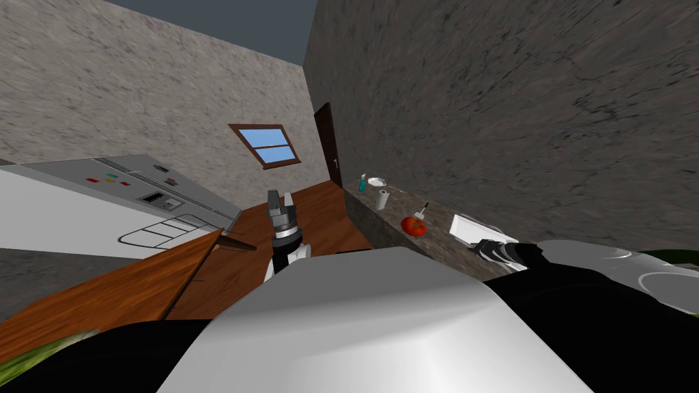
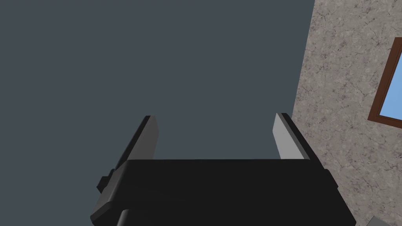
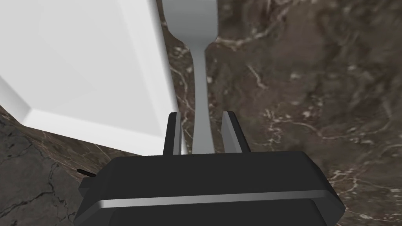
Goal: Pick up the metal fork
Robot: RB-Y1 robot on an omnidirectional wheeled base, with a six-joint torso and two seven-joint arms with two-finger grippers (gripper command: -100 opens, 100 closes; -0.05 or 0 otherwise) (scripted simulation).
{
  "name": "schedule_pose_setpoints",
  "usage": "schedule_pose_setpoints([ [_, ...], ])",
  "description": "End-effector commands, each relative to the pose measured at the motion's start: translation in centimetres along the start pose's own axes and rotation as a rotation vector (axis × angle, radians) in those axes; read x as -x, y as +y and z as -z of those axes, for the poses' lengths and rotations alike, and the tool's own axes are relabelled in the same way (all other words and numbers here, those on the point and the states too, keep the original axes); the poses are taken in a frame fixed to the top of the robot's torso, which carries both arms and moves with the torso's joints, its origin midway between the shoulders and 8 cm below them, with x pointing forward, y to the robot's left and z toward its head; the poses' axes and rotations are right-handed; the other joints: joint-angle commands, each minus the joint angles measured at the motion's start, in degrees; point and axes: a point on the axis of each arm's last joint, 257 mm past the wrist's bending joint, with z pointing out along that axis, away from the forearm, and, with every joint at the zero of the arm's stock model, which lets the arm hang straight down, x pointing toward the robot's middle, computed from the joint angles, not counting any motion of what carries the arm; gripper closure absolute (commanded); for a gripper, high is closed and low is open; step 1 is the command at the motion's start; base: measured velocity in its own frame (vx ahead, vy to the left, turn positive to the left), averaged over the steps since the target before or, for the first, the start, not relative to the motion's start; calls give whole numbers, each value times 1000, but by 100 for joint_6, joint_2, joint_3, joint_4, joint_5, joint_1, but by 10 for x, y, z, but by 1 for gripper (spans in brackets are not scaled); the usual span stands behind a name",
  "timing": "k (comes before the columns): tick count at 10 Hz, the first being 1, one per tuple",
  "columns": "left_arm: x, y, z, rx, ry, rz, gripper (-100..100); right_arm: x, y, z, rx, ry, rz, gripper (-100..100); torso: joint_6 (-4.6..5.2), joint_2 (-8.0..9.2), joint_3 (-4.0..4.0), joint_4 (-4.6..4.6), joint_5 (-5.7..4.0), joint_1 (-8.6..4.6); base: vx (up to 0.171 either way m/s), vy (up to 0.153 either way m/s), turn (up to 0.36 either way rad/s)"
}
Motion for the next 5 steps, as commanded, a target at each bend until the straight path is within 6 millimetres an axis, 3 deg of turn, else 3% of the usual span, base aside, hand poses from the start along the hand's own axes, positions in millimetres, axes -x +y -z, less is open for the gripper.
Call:
schedule_pose_setpoints([
  [1,0,0,0,0,0,0,0,0,0,0,0,0,0,100,0,0,0,0,0,0,0,0,0],
  [3,0,0,0,0,0,0,0,0,0,0,0,0,0,100,0,-1,0,0,-2,-3,0,0,0],
  [4,0,0,0,0,0,0,0,0,0,0,0,0,1,0,0,-1,0,0,-2,-3,0,0,0],
  [5,0,0,0,0,0,0,0,9,-10,8,0,-4,9,100,0,-1,0,0,-2,-3,-28,24,-103],
])
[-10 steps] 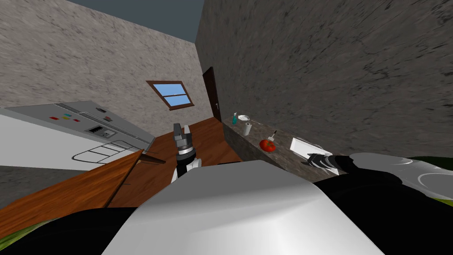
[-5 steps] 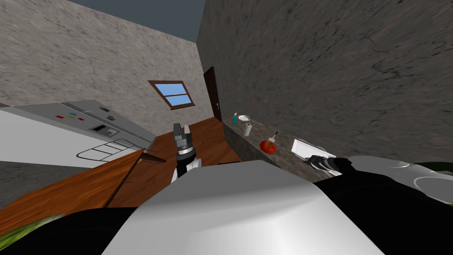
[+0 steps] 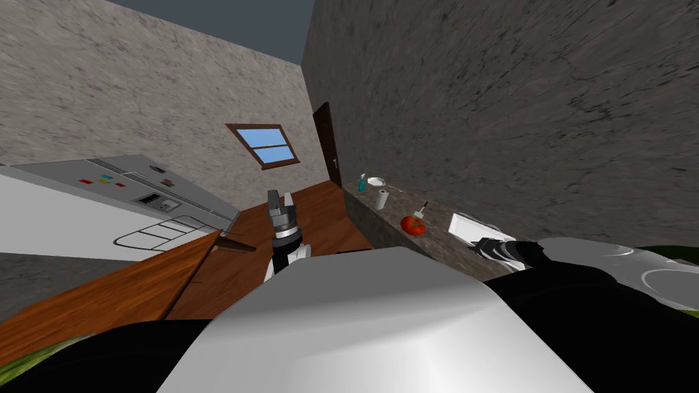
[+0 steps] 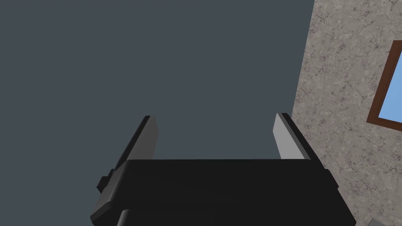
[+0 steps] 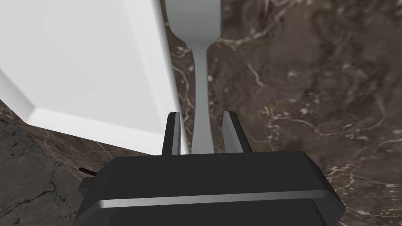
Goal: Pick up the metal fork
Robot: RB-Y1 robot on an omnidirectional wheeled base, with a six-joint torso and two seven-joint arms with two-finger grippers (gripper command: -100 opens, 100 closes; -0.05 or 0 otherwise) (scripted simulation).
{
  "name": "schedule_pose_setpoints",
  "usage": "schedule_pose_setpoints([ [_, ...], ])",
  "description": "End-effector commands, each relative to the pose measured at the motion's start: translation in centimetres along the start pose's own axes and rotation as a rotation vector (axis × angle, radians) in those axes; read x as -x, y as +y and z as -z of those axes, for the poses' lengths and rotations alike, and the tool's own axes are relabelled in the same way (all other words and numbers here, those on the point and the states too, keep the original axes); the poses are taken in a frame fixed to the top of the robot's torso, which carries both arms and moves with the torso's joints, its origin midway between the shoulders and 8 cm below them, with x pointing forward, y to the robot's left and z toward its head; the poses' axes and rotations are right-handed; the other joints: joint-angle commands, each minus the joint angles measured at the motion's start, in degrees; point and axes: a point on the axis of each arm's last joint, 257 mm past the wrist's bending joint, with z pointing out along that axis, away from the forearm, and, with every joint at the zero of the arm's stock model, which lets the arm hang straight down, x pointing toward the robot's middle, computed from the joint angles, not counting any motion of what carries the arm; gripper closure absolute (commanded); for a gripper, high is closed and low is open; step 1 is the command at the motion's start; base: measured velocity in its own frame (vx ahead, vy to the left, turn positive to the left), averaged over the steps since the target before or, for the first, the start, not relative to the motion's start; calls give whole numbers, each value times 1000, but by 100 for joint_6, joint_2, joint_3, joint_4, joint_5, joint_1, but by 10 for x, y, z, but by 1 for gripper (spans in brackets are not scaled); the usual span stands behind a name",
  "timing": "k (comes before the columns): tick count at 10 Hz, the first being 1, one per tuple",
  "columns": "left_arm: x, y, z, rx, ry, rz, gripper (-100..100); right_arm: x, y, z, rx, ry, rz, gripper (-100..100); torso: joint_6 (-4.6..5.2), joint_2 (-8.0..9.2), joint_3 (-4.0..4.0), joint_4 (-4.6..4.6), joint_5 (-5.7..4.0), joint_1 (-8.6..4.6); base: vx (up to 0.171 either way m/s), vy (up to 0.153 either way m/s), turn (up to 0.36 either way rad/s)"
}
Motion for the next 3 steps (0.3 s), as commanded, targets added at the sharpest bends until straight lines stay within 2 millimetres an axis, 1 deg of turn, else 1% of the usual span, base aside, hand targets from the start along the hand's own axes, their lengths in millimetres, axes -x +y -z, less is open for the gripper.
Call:
schedule_pose_setpoints([
  [1,0,0,0,0,0,0,0,8,-10,7,2,-4,8,100,0,0,0,0,0,0,-41,46,-123],
  [2,0,0,0,0,0,0,0,6,-7,5,-1,-2,6,100,1,8,5,2,1,11,-17,22,-26],
  [3,0,0,0,0,0,0,0,7,-7,6,0,-2,6,0,-3,3,3,1,-3,4,0,0,0],
])
